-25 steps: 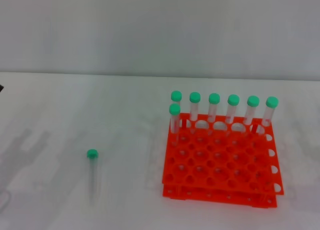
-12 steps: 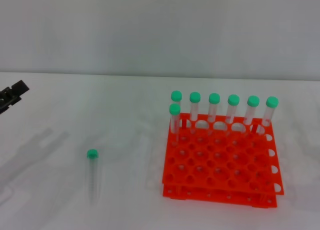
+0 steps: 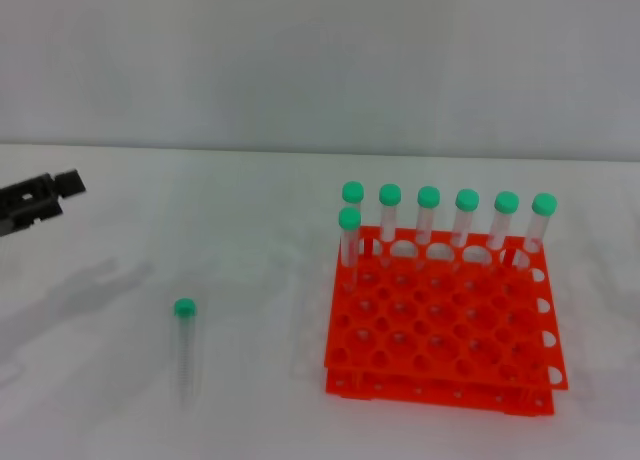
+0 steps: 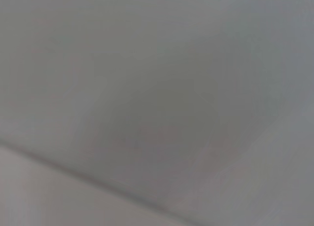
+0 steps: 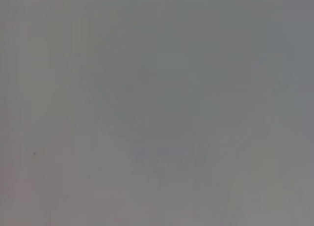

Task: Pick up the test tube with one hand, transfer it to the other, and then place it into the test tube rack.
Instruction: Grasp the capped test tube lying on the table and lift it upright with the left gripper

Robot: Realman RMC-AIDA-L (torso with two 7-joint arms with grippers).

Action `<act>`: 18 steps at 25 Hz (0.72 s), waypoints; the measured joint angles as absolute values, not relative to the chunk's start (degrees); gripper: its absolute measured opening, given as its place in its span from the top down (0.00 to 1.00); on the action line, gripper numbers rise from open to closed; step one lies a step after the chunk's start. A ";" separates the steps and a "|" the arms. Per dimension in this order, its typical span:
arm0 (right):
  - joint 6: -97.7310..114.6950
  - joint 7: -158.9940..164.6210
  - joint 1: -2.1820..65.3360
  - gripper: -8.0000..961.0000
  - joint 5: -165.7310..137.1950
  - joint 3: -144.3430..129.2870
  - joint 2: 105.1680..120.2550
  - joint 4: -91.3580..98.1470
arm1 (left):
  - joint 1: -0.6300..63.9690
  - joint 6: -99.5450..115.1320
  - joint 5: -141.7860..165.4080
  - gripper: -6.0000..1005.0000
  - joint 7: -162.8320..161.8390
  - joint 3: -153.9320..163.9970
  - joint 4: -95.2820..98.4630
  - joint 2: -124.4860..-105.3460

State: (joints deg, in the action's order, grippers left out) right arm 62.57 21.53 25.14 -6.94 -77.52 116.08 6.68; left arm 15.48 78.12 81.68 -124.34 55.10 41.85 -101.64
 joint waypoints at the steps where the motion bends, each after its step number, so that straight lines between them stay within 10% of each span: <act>1: 62.55 21.53 25.15 0.11 -6.94 -77.52 116.10 6.67 | 15.87 78.21 85.49 0.14 -126.88 53.90 43.73 -101.79; 18: 62.37 21.53 25.32 0.11 -6.94 -77.52 116.19 6.77 | 32.00 88.55 124.14 0.14 -159.90 50.02 50.81 -97.69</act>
